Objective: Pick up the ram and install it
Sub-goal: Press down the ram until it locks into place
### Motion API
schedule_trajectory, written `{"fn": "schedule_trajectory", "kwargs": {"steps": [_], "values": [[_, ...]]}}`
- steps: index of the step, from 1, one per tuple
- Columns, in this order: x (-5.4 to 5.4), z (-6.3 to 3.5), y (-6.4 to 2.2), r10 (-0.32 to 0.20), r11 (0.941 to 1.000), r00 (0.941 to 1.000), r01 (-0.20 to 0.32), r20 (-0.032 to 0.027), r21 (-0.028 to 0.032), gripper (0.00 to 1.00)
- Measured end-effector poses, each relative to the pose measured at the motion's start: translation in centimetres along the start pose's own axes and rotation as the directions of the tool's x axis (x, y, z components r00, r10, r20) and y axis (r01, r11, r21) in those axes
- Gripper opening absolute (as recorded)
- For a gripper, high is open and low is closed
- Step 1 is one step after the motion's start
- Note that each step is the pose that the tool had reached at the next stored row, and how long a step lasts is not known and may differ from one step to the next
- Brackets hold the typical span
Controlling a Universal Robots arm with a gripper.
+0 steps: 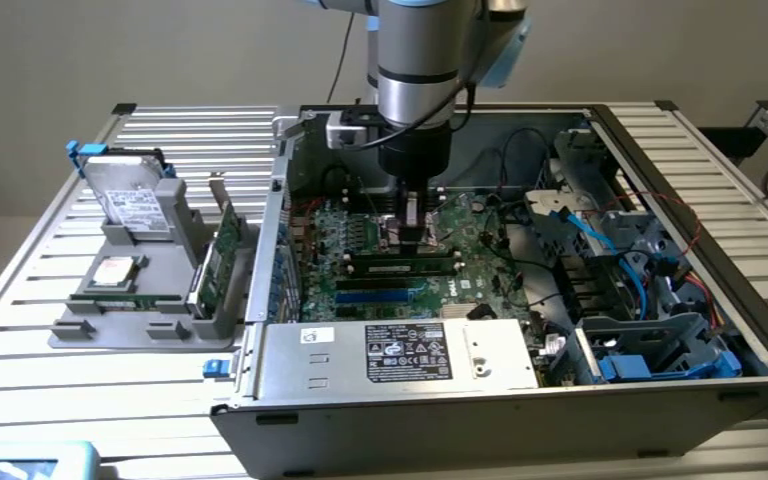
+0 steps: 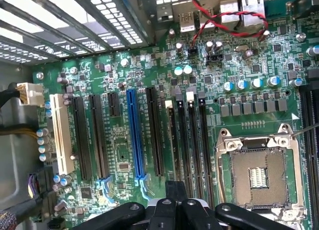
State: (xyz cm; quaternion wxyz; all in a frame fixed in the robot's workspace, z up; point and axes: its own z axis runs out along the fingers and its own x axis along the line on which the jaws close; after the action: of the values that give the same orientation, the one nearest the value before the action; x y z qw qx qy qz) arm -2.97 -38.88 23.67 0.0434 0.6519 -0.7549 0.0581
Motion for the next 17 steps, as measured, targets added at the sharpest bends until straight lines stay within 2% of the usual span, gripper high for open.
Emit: {"fn": "schedule_trajectory", "kwargs": {"steps": [2, 7, 12, 15, 17], "values": [[0.00, 0.00, 0.00, 0.038, 0.9993, 0.9993, -0.038, -0.0012, -0.0052, 0.11], [0.00, 0.00, 0.00, 0.094, 0.9955, 0.9956, -0.094, -0.0031, -0.0104, 0.11], [0.00, 0.00, 0.00, 0.147, 0.9890, 0.9891, -0.147, -0.0054, -0.0149, 0.11], [0.00, 0.00, 0.00, 0.176, 0.9843, 0.9844, -0.176, -0.0065, -0.0154, 0.11], [0.00, 0.01, 0.00, 0.193, 0.9811, 0.9811, -0.193, -0.0061, -0.0124, 0.11]]}}
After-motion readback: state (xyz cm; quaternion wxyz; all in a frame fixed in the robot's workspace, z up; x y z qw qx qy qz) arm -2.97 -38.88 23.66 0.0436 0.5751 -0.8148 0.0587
